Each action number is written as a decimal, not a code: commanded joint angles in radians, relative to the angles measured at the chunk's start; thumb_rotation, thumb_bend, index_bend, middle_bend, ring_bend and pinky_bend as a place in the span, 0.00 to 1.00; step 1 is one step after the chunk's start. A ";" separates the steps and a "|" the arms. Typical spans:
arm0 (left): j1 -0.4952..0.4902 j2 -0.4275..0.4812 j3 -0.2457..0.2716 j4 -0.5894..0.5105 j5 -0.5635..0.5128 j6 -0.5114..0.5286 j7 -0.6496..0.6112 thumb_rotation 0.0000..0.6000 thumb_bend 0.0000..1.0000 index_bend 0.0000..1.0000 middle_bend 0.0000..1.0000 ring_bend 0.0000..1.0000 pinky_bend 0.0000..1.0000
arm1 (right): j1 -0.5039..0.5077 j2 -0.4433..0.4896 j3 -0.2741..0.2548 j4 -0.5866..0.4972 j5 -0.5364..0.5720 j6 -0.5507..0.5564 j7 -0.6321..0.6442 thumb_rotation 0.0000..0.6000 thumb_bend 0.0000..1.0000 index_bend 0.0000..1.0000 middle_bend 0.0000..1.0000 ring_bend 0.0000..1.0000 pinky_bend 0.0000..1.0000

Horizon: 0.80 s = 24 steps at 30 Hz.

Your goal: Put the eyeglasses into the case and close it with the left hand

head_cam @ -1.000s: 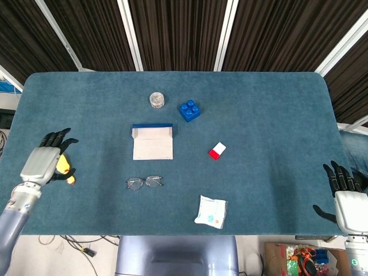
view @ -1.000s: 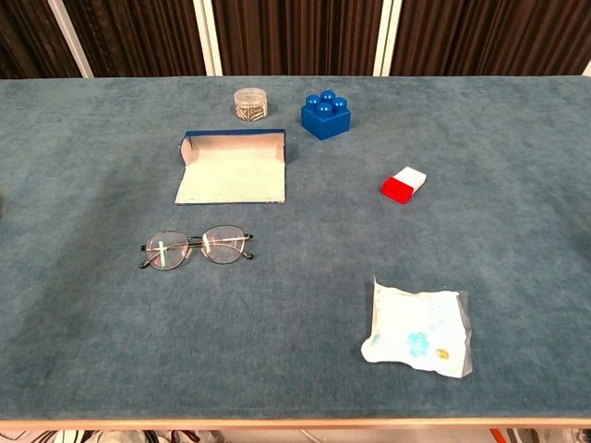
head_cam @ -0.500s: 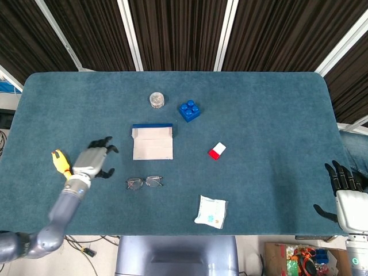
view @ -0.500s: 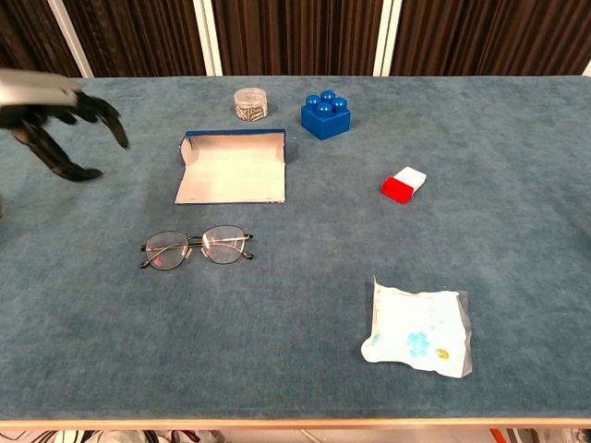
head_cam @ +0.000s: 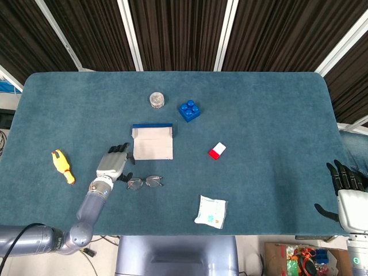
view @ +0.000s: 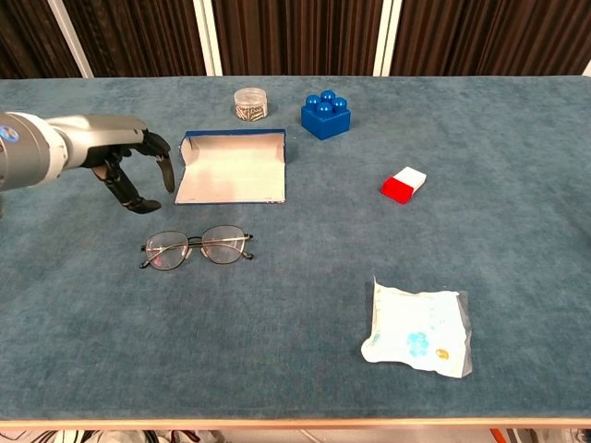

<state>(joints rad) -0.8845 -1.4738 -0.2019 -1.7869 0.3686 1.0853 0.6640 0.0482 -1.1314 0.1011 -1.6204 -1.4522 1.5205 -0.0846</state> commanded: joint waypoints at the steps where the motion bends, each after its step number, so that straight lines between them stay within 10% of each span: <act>1: -0.005 -0.008 0.006 0.000 0.003 0.004 0.004 1.00 0.35 0.44 0.04 0.00 0.00 | 0.000 0.000 0.001 0.000 0.001 0.000 0.001 1.00 0.01 0.02 0.00 0.08 0.22; 24: -0.029 -0.103 0.051 0.039 0.009 0.018 0.030 1.00 0.35 0.50 0.06 0.00 0.00 | -0.001 0.008 0.003 -0.005 0.008 -0.003 0.014 1.00 0.01 0.02 0.00 0.08 0.22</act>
<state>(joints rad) -0.9127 -1.5734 -0.1502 -1.7513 0.3782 1.1010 0.6941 0.0469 -1.1233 0.1041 -1.6249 -1.4439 1.5177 -0.0706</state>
